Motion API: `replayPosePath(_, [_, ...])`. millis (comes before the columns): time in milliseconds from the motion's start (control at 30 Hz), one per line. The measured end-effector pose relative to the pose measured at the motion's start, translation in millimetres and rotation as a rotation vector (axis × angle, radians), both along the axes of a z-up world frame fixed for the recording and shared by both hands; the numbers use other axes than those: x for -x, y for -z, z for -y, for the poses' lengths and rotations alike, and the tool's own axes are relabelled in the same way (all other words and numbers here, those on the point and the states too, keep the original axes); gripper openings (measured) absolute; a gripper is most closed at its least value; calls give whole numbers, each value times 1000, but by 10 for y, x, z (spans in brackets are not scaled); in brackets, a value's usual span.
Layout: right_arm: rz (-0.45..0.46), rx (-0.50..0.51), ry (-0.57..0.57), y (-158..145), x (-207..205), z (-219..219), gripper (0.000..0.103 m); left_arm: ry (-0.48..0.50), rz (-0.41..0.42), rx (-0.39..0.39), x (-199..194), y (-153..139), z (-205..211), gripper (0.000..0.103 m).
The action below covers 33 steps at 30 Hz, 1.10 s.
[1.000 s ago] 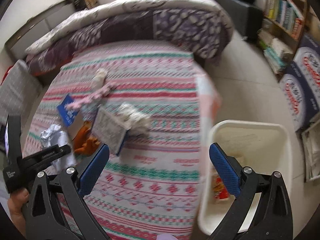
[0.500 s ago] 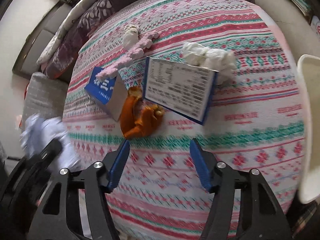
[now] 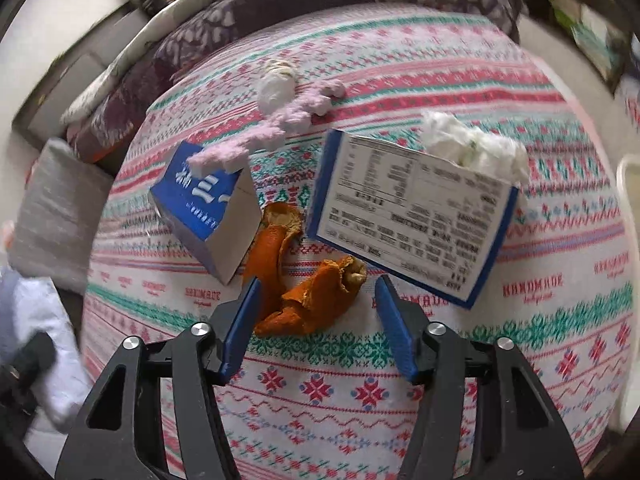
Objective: Collect trash
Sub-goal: 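Grasp the orange peel with the right gripper while the left gripper holds the plastic bag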
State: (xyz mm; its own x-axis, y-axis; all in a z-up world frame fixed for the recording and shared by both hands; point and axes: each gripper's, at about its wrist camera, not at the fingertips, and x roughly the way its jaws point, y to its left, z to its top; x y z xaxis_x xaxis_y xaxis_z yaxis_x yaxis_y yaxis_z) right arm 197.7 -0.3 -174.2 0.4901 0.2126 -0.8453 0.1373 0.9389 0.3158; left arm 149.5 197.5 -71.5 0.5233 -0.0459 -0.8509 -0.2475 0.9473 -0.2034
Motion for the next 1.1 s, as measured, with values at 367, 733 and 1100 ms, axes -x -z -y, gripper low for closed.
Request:
replayPosePath(367, [1,-56,-95,-129,162,144,18,21,27,-17,40,-95,67,45])
replayPosePath(733, [127,-33,-87,-607,365,349,18,29,76,-23,54,-213,197,45])
replayPosePath(1100, [242,57,-83,-997,583,563,18,65,113,-36,61,-278,458,45])
